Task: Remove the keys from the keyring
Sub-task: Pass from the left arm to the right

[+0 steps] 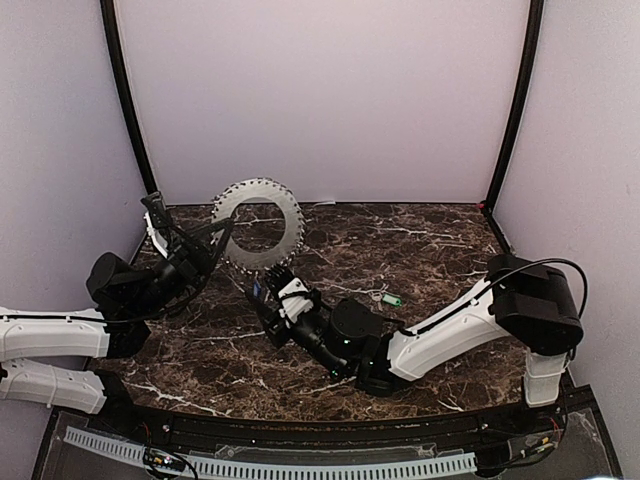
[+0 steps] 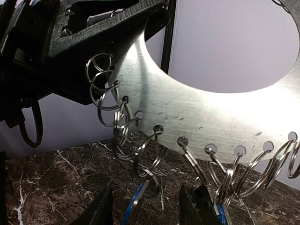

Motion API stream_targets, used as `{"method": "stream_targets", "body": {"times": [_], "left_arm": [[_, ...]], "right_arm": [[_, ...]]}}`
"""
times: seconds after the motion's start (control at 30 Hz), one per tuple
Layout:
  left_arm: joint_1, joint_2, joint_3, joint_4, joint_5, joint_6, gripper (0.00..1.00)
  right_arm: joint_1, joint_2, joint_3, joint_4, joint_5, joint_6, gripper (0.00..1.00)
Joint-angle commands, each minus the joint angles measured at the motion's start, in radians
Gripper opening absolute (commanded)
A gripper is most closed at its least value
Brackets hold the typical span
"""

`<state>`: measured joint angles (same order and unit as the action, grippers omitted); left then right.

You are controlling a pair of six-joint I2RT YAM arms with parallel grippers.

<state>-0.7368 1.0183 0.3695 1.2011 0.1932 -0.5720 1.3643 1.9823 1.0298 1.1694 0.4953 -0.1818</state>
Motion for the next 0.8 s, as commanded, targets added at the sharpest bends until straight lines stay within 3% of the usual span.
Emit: {"method": "stream_targets", "body": {"times": [0.0, 0.07, 0.3, 0.63, 0.77], "left_arm": [[0.007, -0.016, 0.001, 0.012, -0.045, 0.004, 0.00], [0.007, -0.019, 0.000, 0.001, -0.062, -0.001, 0.00], [0.007, -0.014, -0.001, 0.008, -0.067, -0.012, 0.00], [0.006, -0.014, -0.002, 0.024, -0.046, -0.030, 0.00], [0.006, -0.014, -0.003, 0.026, -0.042, -0.032, 0.00]], "right_arm": [[0.013, 0.000, 0.004, 0.049, 0.052, -0.040, 0.50], [0.022, 0.009, 0.008, 0.060, 0.079, -0.070, 0.51], [0.029, 0.030, 0.038, 0.045, 0.093, -0.089, 0.39], [0.007, 0.035, 0.066, -0.017, 0.045, -0.026, 0.36], [0.001, 0.033, 0.066, -0.024, 0.039, -0.017, 0.30]]}}
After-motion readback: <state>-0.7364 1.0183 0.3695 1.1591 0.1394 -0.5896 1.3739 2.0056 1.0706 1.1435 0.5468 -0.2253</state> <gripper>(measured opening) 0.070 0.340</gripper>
